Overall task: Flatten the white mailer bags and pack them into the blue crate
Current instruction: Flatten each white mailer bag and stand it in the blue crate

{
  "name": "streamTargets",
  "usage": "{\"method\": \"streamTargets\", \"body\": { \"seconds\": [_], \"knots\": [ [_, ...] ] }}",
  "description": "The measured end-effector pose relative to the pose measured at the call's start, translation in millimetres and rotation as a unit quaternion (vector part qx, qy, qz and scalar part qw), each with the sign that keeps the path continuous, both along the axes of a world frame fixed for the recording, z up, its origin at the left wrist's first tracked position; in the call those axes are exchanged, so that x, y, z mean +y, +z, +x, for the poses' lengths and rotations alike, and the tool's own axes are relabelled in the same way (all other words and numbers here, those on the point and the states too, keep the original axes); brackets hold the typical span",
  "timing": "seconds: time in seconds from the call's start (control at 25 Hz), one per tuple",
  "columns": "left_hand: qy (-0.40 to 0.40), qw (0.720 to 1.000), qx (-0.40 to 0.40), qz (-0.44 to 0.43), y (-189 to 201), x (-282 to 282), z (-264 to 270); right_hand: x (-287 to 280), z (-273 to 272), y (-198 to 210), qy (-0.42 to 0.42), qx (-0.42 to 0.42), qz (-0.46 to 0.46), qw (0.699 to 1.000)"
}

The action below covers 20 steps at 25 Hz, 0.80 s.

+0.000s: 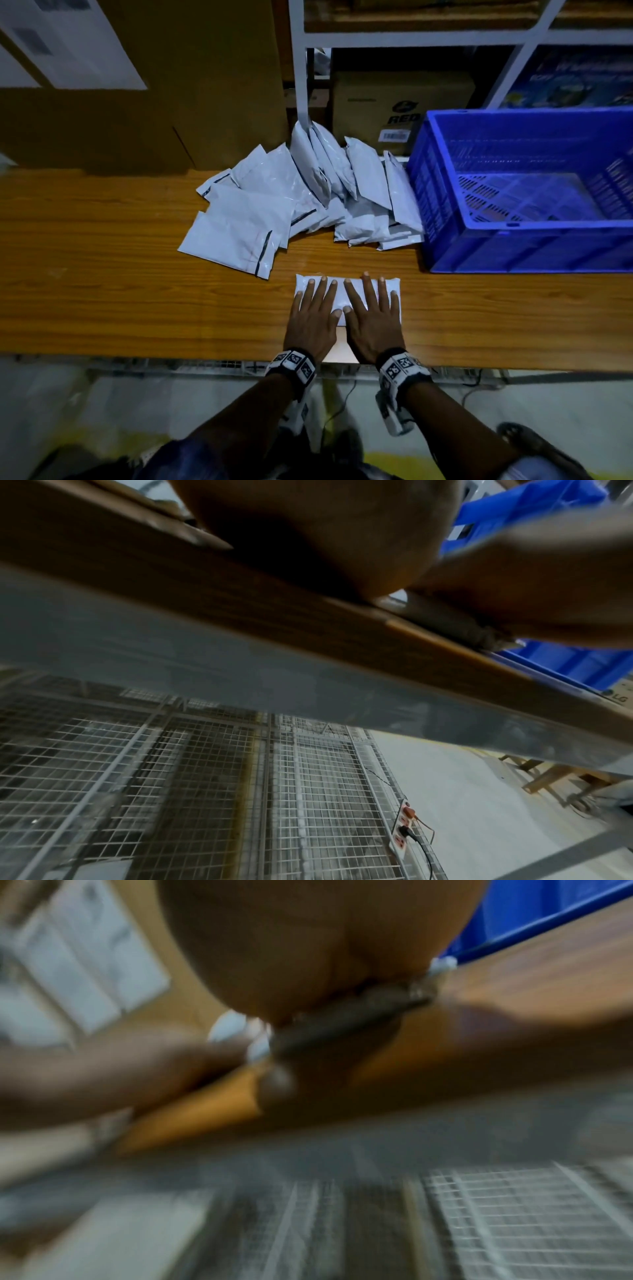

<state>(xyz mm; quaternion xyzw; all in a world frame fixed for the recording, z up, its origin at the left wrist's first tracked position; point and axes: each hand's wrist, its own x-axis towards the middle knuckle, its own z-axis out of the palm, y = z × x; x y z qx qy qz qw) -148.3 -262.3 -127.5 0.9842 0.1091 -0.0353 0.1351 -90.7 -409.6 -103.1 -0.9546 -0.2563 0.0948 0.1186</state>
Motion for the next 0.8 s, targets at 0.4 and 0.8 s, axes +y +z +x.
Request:
{"method": "streamTargets", "body": {
  "seconds": [0.4,0.8],
  "knots": [
    [-0.002,1.000,-0.013,-0.023,0.3,0.2,6.6,-4.1,6.8,-7.7,0.006,0.054,0.001,0.999],
    [0.000,1.000,-0.016,-0.017,-0.3,-7.5,7.7,-4.0,7.2,4.8,-0.013,0.016,0.018,1.000]
  ]
}}
